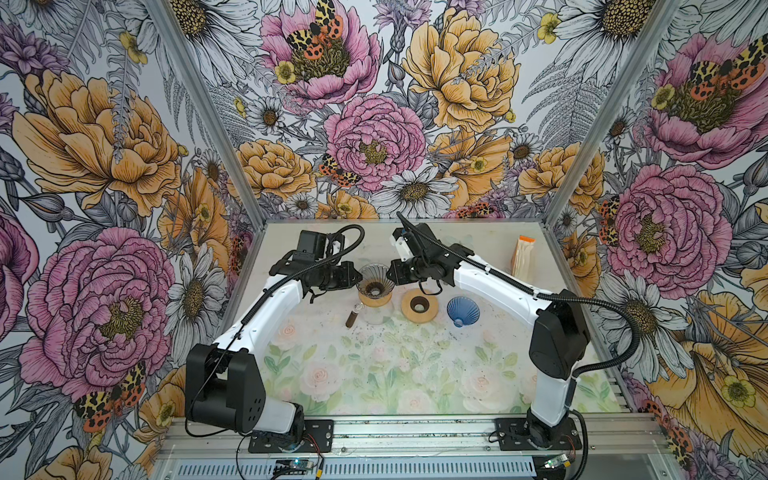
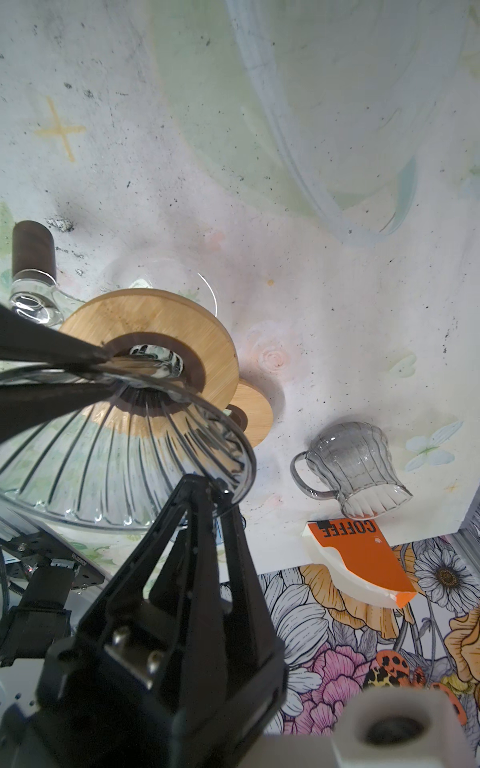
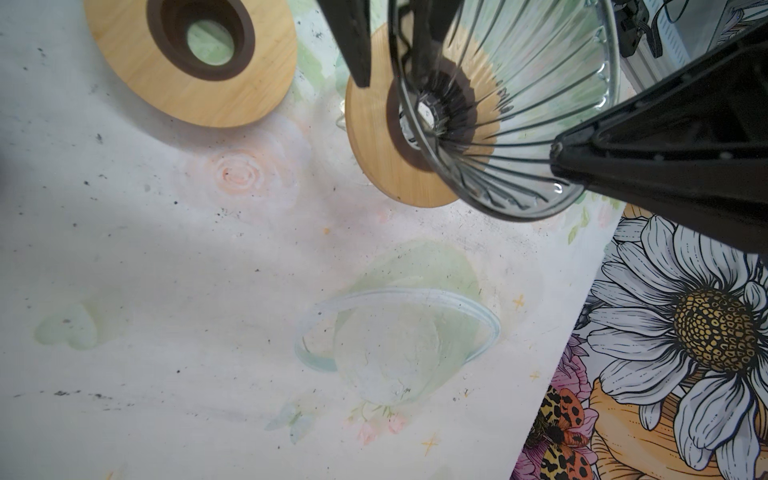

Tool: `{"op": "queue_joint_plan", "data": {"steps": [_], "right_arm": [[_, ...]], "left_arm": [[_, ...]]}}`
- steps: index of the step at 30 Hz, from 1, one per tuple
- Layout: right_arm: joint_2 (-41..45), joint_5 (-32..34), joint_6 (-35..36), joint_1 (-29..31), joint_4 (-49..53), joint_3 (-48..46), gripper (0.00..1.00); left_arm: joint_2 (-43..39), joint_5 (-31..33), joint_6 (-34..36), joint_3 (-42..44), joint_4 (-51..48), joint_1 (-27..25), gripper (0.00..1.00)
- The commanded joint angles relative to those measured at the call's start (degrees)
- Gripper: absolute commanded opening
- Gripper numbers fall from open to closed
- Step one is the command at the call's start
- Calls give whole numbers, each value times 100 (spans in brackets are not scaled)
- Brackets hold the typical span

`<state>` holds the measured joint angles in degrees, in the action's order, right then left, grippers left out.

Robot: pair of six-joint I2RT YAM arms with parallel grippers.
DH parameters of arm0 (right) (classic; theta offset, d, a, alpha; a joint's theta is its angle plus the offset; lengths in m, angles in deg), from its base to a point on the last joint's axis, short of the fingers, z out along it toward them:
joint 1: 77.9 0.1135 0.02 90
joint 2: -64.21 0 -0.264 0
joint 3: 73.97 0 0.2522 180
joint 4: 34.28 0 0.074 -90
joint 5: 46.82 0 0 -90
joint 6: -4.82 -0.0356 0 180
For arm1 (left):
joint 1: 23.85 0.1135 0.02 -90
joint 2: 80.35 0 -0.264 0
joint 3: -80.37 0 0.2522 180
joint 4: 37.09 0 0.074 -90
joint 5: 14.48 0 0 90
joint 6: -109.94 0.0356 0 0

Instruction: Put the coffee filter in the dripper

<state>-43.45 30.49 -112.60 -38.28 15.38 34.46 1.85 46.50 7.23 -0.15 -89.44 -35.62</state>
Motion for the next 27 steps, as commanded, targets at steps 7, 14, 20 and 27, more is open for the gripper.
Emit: {"op": "queue_joint_plan", "data": {"steps": [7, 14, 20, 27], "right_arm": [[-22, 173, 0, -78, 166, 263, 24], [-23, 258, 34, -77, 155, 382, 24], [-190, 258, 47, -86, 172, 600, 25], [-382, 157, -47, -121, 242, 719, 25]], "left_arm": [[78, 25, 6, -169, -69, 43, 9], [189, 41, -39, -300, -72, 52, 8], [301, 52, -54, -420, -70, 69, 8], [418, 56, -76, -540, -70, 87, 9]]}}
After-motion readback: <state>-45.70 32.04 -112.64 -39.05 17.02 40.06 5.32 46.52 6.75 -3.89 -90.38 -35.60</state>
